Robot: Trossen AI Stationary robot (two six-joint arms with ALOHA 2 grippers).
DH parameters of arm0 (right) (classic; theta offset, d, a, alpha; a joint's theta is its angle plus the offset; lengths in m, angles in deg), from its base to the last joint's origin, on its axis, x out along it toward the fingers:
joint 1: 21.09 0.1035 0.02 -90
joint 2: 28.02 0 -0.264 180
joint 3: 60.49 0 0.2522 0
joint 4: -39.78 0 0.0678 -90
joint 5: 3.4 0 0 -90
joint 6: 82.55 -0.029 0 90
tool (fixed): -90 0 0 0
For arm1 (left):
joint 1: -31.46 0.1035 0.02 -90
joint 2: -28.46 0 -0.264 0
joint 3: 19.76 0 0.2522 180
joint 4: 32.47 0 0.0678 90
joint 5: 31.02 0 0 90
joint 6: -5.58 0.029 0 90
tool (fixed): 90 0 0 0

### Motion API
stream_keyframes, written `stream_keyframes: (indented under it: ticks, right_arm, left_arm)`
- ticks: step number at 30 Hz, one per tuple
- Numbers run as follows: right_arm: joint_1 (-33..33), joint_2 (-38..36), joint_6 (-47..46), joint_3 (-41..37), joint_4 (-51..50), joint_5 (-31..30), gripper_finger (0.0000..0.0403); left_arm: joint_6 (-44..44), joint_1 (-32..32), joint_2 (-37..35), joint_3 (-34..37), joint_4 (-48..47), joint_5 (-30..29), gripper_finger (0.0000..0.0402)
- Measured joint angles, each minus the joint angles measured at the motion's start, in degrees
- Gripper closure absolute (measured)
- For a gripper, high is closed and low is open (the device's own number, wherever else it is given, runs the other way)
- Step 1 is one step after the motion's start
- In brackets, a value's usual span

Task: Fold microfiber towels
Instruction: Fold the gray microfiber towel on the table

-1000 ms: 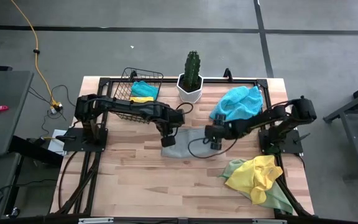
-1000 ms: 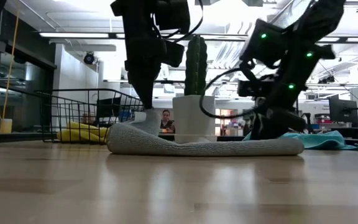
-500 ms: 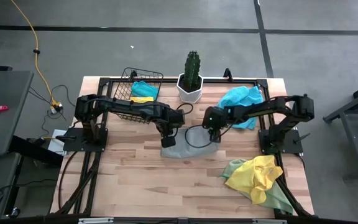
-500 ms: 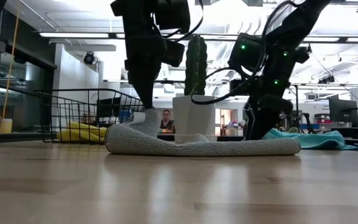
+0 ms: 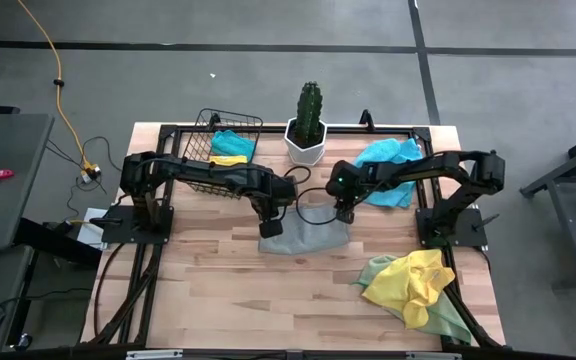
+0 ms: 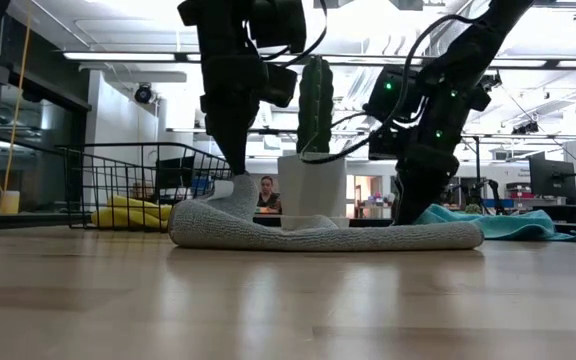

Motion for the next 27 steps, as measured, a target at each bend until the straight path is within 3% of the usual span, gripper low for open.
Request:
stream_keyframes:
  ticks: [11,15,21,27]
  right_arm:
    - [0.02,2.03,0.82,-0.54,3.20,-1.07,0.0268]
    - [0.00,2.06,1.77,-0.54,3.69,-1.11,0.0300]
    - [0.02,2.04,2.67,-0.54,4.08,-0.94,0.0393]
    - [0.04,-1.01,3.12,-0.61,1.06,-2.66,0.0380]
  left_arm:
    - [-0.56,-0.60,0.00,0.00,0.04,0.50,0.0401]
    - [-0.56,-0.73,-0.02,0.00,-0.01,0.49,0.0401]
    - [-0.58,-0.72,-0.02,0.00,-0.07,0.35,0.0401]
    - [-1.00,-0.72,-0.02,0.00,-0.14,-0.21,0.0401]
